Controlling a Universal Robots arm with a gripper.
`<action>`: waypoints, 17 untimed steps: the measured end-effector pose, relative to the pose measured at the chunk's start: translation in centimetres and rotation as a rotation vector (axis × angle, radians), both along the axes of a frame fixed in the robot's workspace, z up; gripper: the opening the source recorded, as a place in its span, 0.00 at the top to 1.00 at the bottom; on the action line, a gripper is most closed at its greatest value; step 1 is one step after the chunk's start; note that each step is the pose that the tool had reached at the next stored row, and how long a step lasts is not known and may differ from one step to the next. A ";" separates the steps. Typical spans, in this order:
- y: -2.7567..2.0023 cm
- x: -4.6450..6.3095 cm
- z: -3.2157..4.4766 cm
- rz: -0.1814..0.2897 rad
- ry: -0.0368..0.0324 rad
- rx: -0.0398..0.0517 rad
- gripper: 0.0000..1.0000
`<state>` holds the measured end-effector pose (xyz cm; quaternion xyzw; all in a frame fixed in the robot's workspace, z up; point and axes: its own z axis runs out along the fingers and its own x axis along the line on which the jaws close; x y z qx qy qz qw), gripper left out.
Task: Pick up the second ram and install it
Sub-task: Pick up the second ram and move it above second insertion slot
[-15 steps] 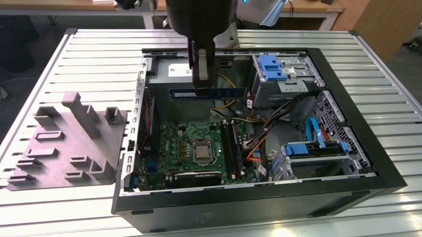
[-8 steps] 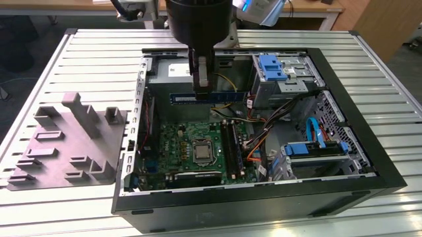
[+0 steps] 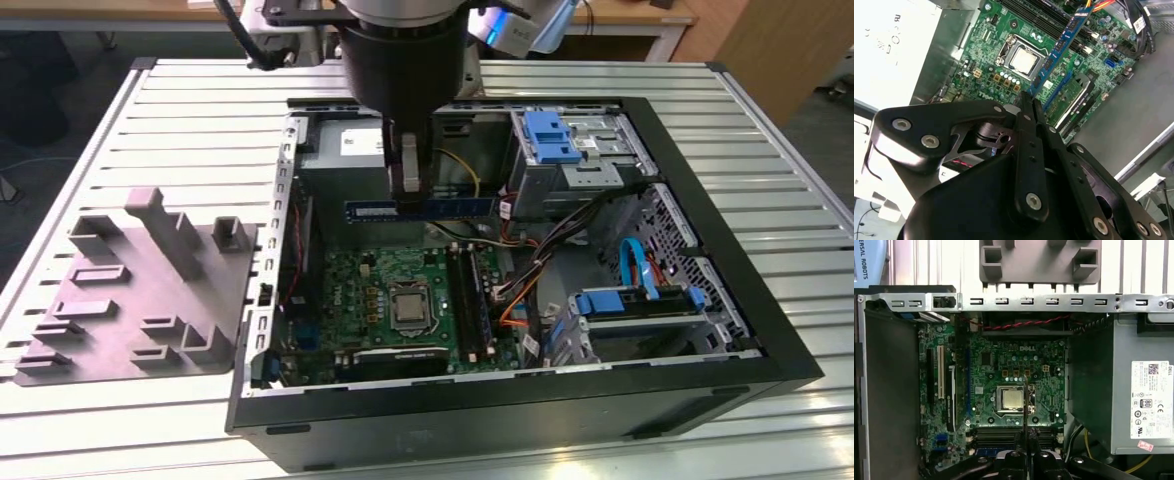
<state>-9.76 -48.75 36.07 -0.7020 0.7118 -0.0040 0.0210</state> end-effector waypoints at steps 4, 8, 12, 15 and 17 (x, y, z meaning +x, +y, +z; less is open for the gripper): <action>0.00 0.0 -0.74 0.001 0.0000 0.0000 0.87; -0.01 0.0 -1.47 0.001 0.0000 0.0000 0.87; -0.01 0.0 -2.19 0.002 0.0000 0.0000 0.87; -0.01 0.0 -2.87 0.003 0.0001 0.0001 0.87; -0.02 0.0 -2.88 0.003 0.0007 -0.0004 0.87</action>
